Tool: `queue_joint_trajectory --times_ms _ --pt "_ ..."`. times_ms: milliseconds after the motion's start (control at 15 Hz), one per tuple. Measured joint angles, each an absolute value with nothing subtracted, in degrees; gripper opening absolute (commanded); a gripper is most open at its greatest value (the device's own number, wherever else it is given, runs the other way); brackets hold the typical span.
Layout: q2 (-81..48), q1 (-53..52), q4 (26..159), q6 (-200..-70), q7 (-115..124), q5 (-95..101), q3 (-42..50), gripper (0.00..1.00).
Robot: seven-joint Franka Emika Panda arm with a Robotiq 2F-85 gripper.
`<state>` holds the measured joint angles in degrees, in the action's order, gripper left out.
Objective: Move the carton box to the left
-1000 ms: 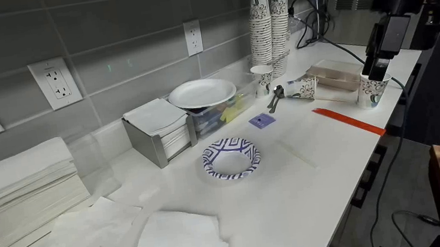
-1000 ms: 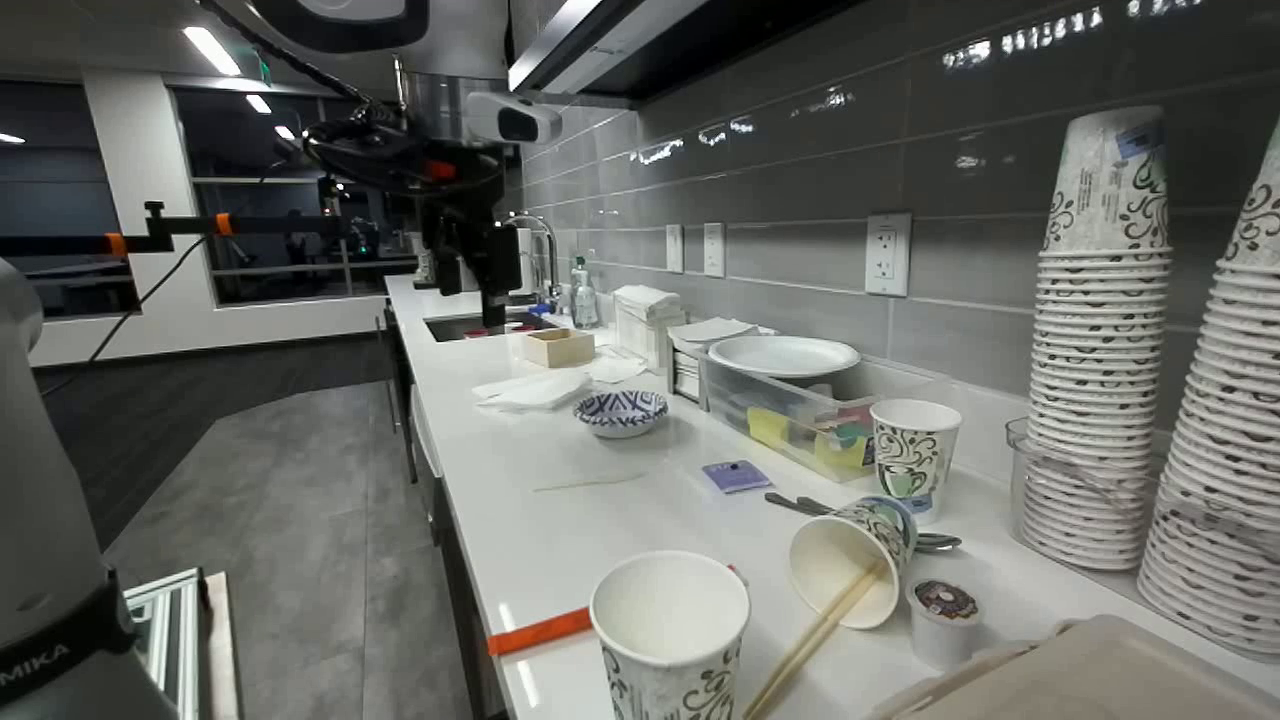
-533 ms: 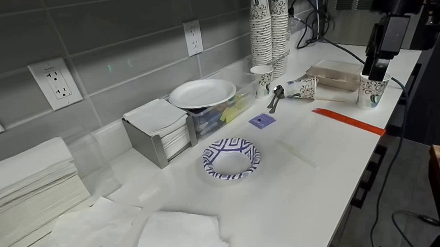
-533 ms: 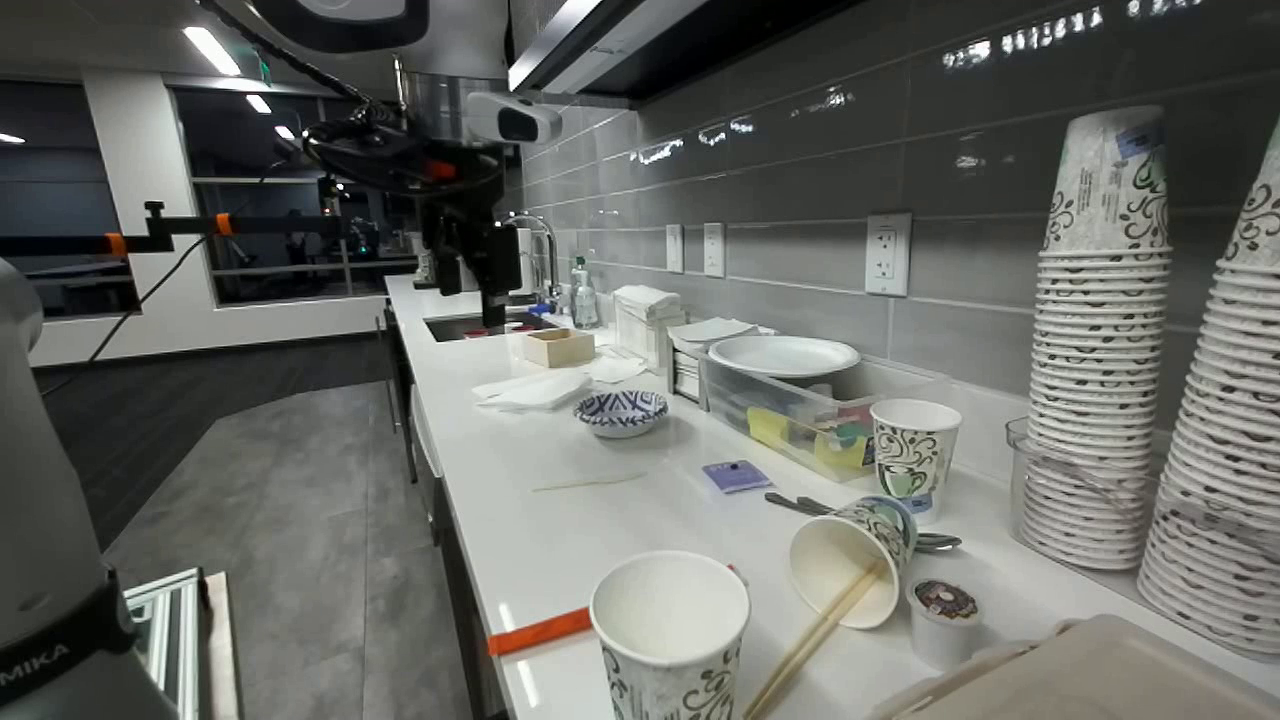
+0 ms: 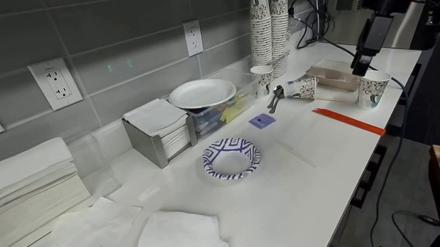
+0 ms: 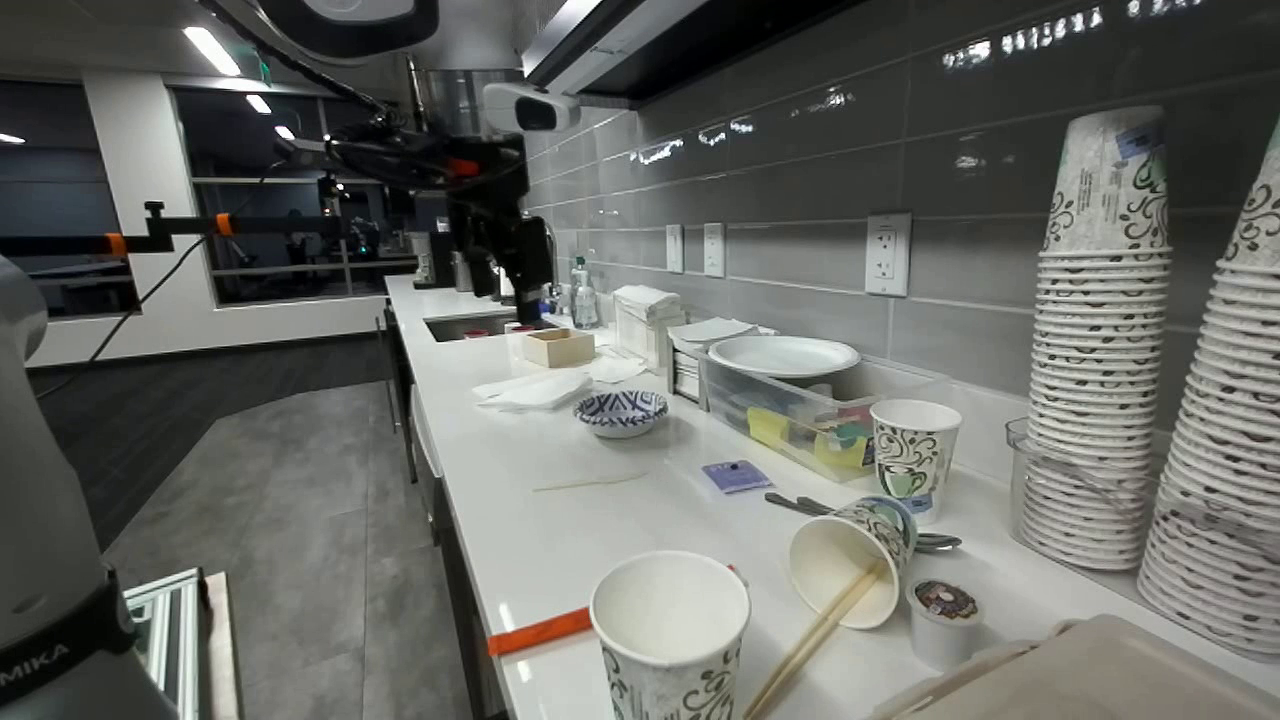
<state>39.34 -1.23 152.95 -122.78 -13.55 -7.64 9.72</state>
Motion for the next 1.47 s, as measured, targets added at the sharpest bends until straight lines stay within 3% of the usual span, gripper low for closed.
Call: queue_joint_trajectory --times_ms 467,733,1133,1333,1467 --pt "24.1 8.7 152.2 -156.5 -12.6 7.2 9.1 1.00" --pt "14.3 22.8 148.6 -167.7 -3.3 24.0 3.6 1.00" --pt "8.3 46.4 137.9 -161.9 17.8 51.9 -8.6 1.00" --pt "6.4 48.4 135.5 -150.9 29.8 64.4 -12.1 1.00" --pt "4.2 43.4 135.3 -143.1 34.4 68.3 -9.9 1.00"
